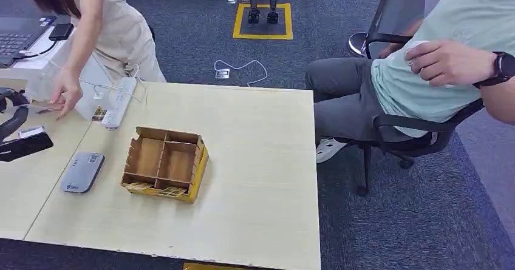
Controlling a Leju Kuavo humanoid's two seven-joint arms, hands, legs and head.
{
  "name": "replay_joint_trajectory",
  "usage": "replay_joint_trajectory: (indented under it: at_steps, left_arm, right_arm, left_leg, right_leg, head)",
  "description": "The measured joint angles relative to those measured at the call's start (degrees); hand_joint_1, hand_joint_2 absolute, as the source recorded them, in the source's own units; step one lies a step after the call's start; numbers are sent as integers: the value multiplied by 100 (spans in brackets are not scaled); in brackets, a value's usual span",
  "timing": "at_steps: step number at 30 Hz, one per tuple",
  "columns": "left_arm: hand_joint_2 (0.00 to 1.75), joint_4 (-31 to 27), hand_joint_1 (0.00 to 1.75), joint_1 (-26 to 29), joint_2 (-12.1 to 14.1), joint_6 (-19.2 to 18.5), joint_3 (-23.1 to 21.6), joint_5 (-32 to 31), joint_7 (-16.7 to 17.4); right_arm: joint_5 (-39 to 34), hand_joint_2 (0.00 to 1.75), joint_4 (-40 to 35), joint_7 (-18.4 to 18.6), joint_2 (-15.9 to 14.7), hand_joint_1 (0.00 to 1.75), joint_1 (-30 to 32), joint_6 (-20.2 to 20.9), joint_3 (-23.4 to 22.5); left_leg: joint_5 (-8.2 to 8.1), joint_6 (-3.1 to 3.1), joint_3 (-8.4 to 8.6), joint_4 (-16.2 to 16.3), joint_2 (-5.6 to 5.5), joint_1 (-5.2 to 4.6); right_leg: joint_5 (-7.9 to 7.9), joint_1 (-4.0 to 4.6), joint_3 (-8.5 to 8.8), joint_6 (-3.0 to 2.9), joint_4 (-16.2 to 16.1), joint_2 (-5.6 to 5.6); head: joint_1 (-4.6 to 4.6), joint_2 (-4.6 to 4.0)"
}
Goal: Pass the card to the sensor for recognition and then transmit it.
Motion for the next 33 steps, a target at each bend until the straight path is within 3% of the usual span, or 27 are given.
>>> replay_joint_trajectory:
  at_steps: [33]
  left_arm:
    - [175,-66,175,124,-2,341,33,-66,-275]
  right_arm:
    - [203,175,0,2,0,0,-9,-15,-162]
  left_leg:
    - [1,-1,0,0,-1,0]
  right_leg:
    - [0,0,0,0,2,-1]
  head:
    - [0,0]
